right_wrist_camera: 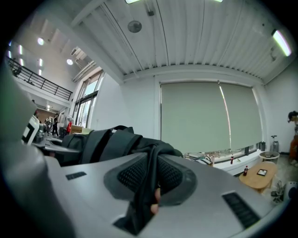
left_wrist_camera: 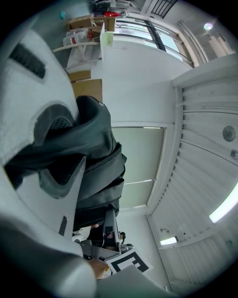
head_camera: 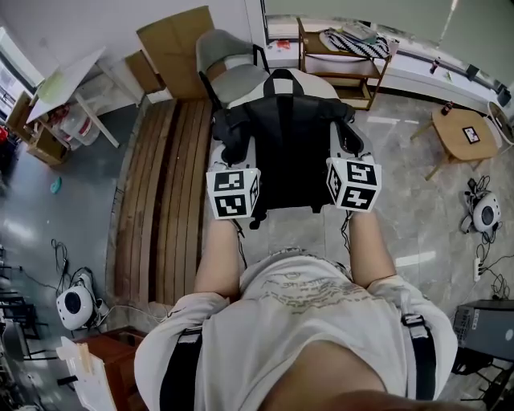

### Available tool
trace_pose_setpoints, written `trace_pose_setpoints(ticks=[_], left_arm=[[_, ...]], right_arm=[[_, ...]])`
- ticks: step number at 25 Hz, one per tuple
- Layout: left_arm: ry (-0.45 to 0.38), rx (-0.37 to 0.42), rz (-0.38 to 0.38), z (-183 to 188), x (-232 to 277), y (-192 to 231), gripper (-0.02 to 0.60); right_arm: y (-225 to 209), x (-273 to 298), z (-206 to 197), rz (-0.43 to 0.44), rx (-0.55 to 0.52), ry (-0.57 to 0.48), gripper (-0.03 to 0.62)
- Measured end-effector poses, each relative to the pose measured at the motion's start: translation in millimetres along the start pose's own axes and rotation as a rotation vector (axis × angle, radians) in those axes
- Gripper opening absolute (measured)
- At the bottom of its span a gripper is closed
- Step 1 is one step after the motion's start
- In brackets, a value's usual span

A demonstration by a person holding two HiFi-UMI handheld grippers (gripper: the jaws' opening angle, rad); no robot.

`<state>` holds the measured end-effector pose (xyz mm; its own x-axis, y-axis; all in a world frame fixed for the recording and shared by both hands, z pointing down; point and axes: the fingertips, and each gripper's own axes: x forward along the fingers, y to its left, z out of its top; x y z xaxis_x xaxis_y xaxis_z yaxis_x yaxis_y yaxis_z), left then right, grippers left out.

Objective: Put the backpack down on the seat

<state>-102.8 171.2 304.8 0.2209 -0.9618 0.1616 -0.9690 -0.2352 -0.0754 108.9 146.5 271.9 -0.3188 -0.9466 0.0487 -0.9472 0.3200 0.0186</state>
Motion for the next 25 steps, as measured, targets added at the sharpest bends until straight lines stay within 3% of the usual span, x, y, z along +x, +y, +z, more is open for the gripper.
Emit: trace_pose_setpoints(ticks=[5, 12, 25], left_arm=[[0.0, 0.034, -0.038, -1, -8, 3, 0.084], [0.031, 0.018, -0.067, -17, -11, 5, 0.084], [0.053, 0.008, -0.088, -22, 35, 8, 0.084]], right_arm=[[5, -2, -2, -0.021, 0.032, 0.004, 0.063], [10, -5, -13, -0.028, 0.039, 0.032, 0.064], [-8, 30, -18, -0.022, 0.067, 0.034, 0.064]])
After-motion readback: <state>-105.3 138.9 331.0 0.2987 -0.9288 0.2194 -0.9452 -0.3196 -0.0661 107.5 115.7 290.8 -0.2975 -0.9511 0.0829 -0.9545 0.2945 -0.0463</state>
